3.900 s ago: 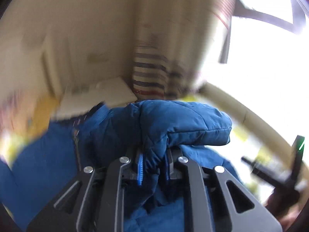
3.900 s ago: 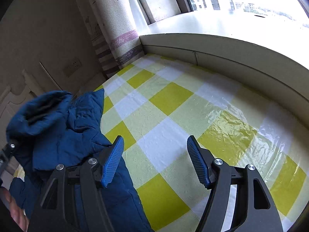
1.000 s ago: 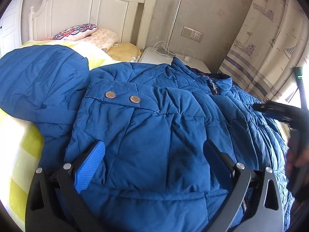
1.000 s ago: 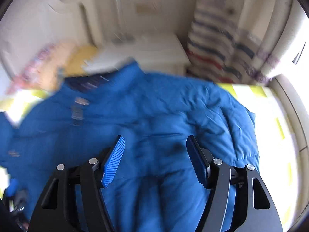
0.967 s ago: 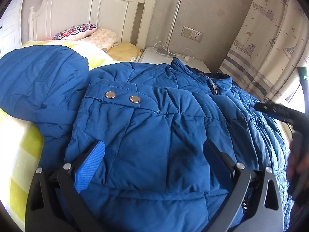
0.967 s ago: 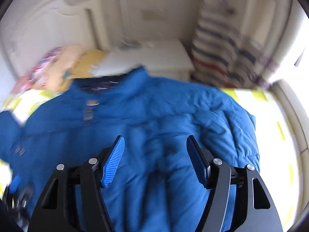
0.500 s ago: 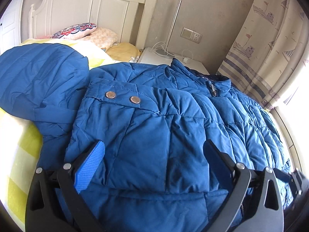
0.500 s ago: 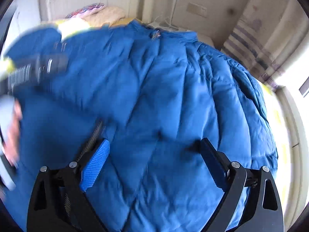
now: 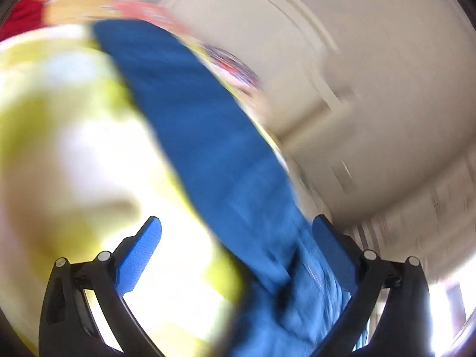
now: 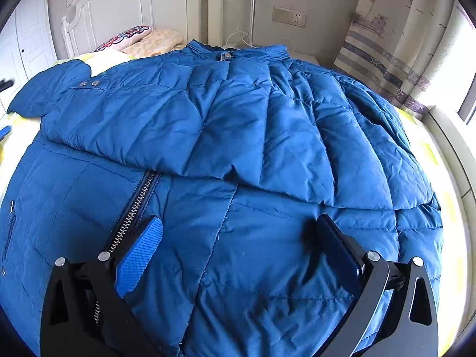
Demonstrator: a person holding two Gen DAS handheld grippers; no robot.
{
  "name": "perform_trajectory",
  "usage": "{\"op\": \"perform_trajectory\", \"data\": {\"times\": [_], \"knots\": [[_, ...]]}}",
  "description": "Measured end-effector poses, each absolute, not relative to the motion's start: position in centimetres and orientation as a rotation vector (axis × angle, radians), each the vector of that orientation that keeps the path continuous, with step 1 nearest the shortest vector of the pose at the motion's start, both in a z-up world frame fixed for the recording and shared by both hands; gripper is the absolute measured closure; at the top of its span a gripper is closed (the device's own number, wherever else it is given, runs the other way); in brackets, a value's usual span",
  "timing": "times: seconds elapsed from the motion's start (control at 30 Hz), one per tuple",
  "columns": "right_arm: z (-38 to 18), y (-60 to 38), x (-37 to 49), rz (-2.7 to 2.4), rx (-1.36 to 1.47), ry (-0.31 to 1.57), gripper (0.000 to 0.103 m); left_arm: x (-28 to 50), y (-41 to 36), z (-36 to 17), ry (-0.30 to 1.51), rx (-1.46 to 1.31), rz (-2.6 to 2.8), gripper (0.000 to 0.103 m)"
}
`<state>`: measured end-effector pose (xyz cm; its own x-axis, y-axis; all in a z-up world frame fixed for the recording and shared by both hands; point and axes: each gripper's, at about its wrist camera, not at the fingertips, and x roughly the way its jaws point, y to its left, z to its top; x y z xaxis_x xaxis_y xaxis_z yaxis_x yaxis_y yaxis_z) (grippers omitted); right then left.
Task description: Fold large clothes
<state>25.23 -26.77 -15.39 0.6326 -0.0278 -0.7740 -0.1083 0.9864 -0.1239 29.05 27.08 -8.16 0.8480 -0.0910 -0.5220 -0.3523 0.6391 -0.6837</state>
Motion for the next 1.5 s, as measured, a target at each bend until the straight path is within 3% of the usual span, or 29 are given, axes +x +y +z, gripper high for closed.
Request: {"op": "perform_trajectory", "data": {"times": [0.17,0.33,0.37,0.4,0.47,0.67,0.8,0.93,1.0,1.03,1.1,1.2,1.3,1.37,1.5], "knots": [[-15.3,-26.9,25.3,0.047,-0.164,0.885,0.004,31.1,36.3,-8.6,0.561,-0.998,0.227,0.003],[-15.4,-26.9,25.3,0.048,-0.163,0.885,0.004,34.6,38.8,-8.9,0.550,-1.014,0.212,0.004],[-15.4,-26.9,25.3,0.049,-0.161,0.884,0.004,35.2,38.9,-8.9,0.553,-1.004,0.219,0.008],[-15.4,-26.9,25.3,0.050,-0.160,0.884,0.004,35.8,38.6,-8.9,0.549,-0.980,0.234,0.015],[-15.4,-26.9,25.2,0.054,-0.151,0.881,0.005,37.6,37.6,-9.2,0.602,-0.969,0.196,0.095],[-13.2,-28.7,23.0,0.033,-0.018,0.718,0.005,36.5,28.7,-1.8,0.436,-0.708,0.088,0.100],[-11.0,-32.1,20.4,-0.031,0.173,0.516,0.005,35.1,14.8,3.5,0.399,-0.437,-0.229,0.100],[-10.0,-34.7,18.9,-0.136,0.274,0.415,0.005,32.5,-0.8,2.5,0.494,-0.146,-0.515,0.094],[-9.8,-36.1,18.4,-0.178,0.332,0.393,0.005,31.1,-8.4,-0.9,0.591,0.054,-0.568,0.067],[-9.8,-36.7,18.2,-0.197,0.356,0.392,0.005,30.6,-11.1,-2.8,0.628,0.143,-0.555,0.040],[-10.1,-37.9,18.4,-0.239,0.389,0.416,0.005,29.2,-15.2,-7.3,0.682,0.306,-0.526,0.034],[-10.8,-39.4,18.5,-0.249,0.433,0.459,0.005,27.0,-17.1,-10.9,0.661,0.518,-0.484,0.020],[-10.9,-39.3,18.9,-0.252,0.425,0.486,0.005,25.1,-15.3,-10.2,0.608,0.593,-0.470,0.020],[-10.8,-39.2,18.9,-0.253,0.412,0.486,0.005,24.1,-12.3,-7.8,0.566,0.520,-0.481,0.019],[-10.8,-39.2,18.4,-0.243,0.408,0.479,0.005,23.0,-1.8,-3.2,0.487,0.115,-0.379,0.009]]}}
